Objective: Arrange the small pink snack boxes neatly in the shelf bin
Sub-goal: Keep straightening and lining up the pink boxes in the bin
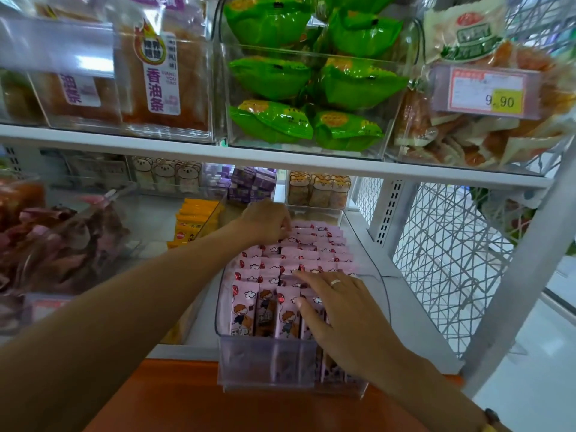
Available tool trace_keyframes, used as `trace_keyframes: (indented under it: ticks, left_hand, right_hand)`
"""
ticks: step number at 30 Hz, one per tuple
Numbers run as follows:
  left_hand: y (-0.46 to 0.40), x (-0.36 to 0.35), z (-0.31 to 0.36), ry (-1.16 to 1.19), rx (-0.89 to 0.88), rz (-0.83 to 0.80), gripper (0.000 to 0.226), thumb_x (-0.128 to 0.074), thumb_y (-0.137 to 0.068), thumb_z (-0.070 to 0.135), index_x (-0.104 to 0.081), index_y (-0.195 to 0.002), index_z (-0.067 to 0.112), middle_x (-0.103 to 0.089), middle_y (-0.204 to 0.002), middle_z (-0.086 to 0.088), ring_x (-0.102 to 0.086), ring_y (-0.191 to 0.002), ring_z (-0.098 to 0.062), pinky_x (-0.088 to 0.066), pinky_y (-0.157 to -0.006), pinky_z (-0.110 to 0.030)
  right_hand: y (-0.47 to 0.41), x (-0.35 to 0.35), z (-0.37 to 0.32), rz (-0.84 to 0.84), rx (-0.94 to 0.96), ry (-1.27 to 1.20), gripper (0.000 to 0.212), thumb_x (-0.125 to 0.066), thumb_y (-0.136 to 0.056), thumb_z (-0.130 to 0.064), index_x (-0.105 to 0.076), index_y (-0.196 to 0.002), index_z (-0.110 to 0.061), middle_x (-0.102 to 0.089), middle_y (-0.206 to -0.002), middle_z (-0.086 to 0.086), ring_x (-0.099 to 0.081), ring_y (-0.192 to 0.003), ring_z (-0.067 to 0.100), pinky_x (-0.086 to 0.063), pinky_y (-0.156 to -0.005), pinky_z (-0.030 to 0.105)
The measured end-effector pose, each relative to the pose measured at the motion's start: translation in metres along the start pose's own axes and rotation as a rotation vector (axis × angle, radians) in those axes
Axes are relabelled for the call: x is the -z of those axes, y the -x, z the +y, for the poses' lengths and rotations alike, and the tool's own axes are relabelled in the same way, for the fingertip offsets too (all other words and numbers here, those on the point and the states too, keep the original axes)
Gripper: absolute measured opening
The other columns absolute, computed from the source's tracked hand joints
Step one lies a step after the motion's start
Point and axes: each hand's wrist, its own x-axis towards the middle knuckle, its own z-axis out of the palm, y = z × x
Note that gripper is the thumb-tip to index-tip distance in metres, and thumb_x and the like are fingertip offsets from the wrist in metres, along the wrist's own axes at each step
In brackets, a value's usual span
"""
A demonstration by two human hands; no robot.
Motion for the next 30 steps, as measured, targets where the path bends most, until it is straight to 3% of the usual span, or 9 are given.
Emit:
trace_keyframes:
  ticks: [5, 9, 11, 13, 15, 19, 23, 26, 30]
  left_hand:
    - [0.007, 0.005, 0.009, 0.291, 0.175, 0.334, 0.015, -0.051, -0.098, 0.021, -0.062, -0.104, 0.014, -0.066, -0.108, -0.006, -0.058, -0.088, -0.017, -0.048, -0.073, -0.029]
    - [0.039, 0.018, 0.023, 0.706, 0.266, 0.561, 0.017, -0.042, -0.102, 0.029, -0.052, -0.101, 0.016, -0.066, -0.090, -0.011, -0.065, -0.079, -0.029, -0.055, -0.067, -0.040]
    - [0.064, 0.027, 0.032, 0.879, 0.288, 0.688, 0.018, -0.046, -0.100, 0.026, -0.054, -0.106, 0.012, -0.066, -0.093, -0.009, -0.067, -0.084, -0.020, -0.057, -0.074, -0.040]
    - [0.089, 0.035, 0.040, 0.997, 0.276, 0.813, 0.014, -0.051, -0.098, 0.024, -0.058, -0.105, 0.013, -0.066, -0.087, 0.003, -0.064, -0.077, 0.002, -0.056, -0.068, -0.022]
    - [0.115, 0.044, 0.048, 1.102, 0.219, 0.872, 0.005, -0.054, -0.096, 0.019, -0.059, -0.095, 0.021, -0.065, -0.081, 0.011, -0.062, -0.072, 0.008, -0.051, -0.062, -0.012]
    - [0.153, 0.047, 0.059, 1.110, 0.145, 0.849, 0.011, -0.059, -0.093, 0.019, -0.062, -0.093, 0.030, -0.069, -0.091, 0.011, -0.066, -0.086, 0.000, -0.051, -0.070, -0.011]
    - [0.168, 0.039, 0.060, 1.201, 0.110, 0.732, 0.012, -0.059, -0.093, 0.021, -0.065, -0.100, 0.028, -0.071, -0.096, 0.010, -0.068, -0.093, -0.006, -0.055, -0.077, -0.018]
    - [0.171, 0.036, 0.056, 1.235, 0.094, 0.632, 0.023, -0.057, -0.094, 0.018, -0.058, -0.112, 0.032, -0.066, -0.114, 0.011, -0.063, -0.105, -0.003, -0.054, -0.085, -0.021]
    - [0.176, 0.024, 0.056, 1.030, 0.130, 0.419, 0.045, -0.069, -0.083, 0.034, -0.046, -0.121, 0.040, -0.053, -0.114, 0.026, -0.056, -0.100, 0.012, -0.050, -0.072, -0.008]
  right_hand:
    - [-0.001, 0.001, 0.000, -0.004, -0.004, -0.012, 0.042, -0.036, -0.099, -0.043, -0.030, -0.141, -0.042, -0.046, -0.138, -0.015, -0.034, -0.127, 0.003, -0.012, -0.103, 0.017]
    - [-0.002, 0.002, -0.001, -0.021, -0.021, -0.008, 0.043, -0.039, -0.098, -0.042, -0.030, -0.140, -0.043, -0.047, -0.138, -0.013, -0.036, -0.128, 0.006, -0.017, -0.109, 0.024]
    - [-0.002, 0.004, -0.002, -0.033, -0.024, -0.007, 0.042, -0.040, -0.098, -0.040, -0.033, -0.140, -0.042, -0.048, -0.137, -0.012, -0.037, -0.127, 0.006, -0.018, -0.109, 0.025]
    - [-0.003, 0.006, -0.005, -0.008, -0.035, -0.026, 0.042, -0.041, -0.098, -0.040, -0.036, -0.140, -0.039, -0.046, -0.140, -0.009, -0.037, -0.125, 0.004, -0.022, -0.104, 0.022]
    - [-0.005, 0.012, -0.013, 0.090, -0.067, -0.132, 0.046, -0.040, -0.096, -0.050, -0.035, -0.140, -0.037, -0.042, -0.143, -0.009, -0.036, -0.120, 0.001, -0.023, -0.098, 0.020]
    - [-0.009, 0.022, -0.041, 0.200, -0.103, -0.507, 0.072, -0.039, -0.076, -0.079, -0.029, -0.139, -0.044, -0.039, -0.139, -0.019, -0.037, -0.120, -0.004, -0.032, -0.095, 0.021]
    - [-0.013, 0.020, -0.056, 0.140, -0.085, -0.693, 0.051, -0.046, -0.081, -0.060, -0.045, -0.127, -0.037, -0.055, -0.113, -0.019, -0.053, -0.099, -0.010, -0.045, -0.074, 0.005]
    - [-0.016, 0.016, -0.053, 0.128, -0.212, -0.891, 0.038, -0.053, -0.084, -0.046, -0.052, -0.120, -0.033, -0.065, -0.106, -0.010, -0.064, -0.091, -0.002, -0.051, -0.069, 0.011]
    - [-0.018, 0.013, -0.046, 0.086, -0.457, -1.206, 0.034, -0.056, -0.091, -0.034, -0.056, -0.123, -0.024, -0.071, -0.104, -0.005, -0.069, -0.089, 0.007, -0.053, -0.068, 0.021]
